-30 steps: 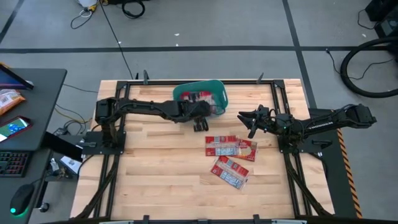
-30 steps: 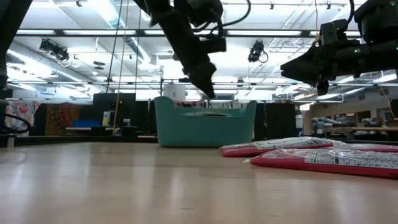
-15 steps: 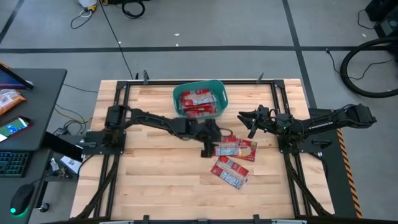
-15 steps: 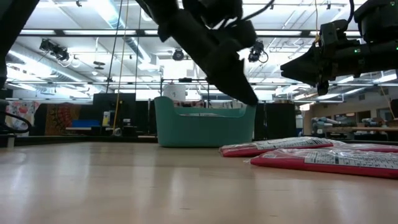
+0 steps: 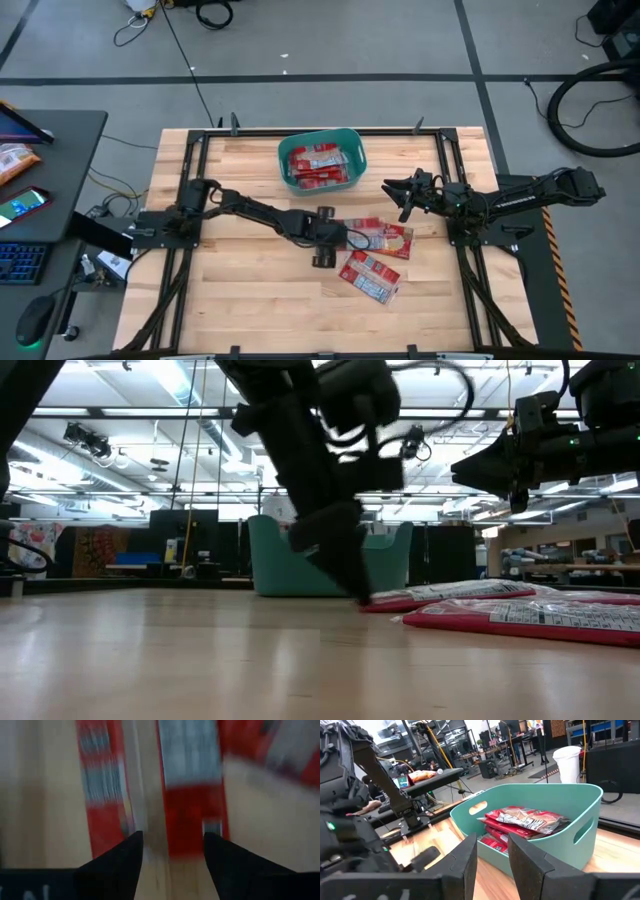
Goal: Sort popcorn bags into baskets
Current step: Put the top left red popcorn bag into the blue bin
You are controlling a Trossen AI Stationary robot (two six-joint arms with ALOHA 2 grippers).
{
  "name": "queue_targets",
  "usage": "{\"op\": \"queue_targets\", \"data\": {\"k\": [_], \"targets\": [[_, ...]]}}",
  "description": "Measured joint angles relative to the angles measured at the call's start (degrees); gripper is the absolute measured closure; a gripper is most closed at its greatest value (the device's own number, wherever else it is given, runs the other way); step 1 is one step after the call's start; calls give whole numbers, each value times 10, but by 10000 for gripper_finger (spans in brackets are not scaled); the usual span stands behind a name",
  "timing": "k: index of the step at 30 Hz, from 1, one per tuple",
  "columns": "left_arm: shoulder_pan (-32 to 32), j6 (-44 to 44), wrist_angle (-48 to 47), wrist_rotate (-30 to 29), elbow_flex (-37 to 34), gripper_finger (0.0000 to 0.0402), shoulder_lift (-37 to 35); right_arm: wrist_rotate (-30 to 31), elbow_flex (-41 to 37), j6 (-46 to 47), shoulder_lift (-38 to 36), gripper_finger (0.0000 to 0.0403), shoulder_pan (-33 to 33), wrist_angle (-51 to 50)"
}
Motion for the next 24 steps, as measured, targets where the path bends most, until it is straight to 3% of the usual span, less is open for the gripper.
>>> {"op": "queue_targets", "data": {"k": [5,10,20,24], "targets": [[0,-37,-102,47,3,200,-3,0,0,0,0,288,0,0],[-6,-47,-136,47,-1,213,-20,0,0,0,0,288,0,0],[6,-32,57,3,-1,221,-4,0,0,0,0,288,0,0],[11,-33,76,3,2,221,20,0,0,0,0,288,0,0]]}}
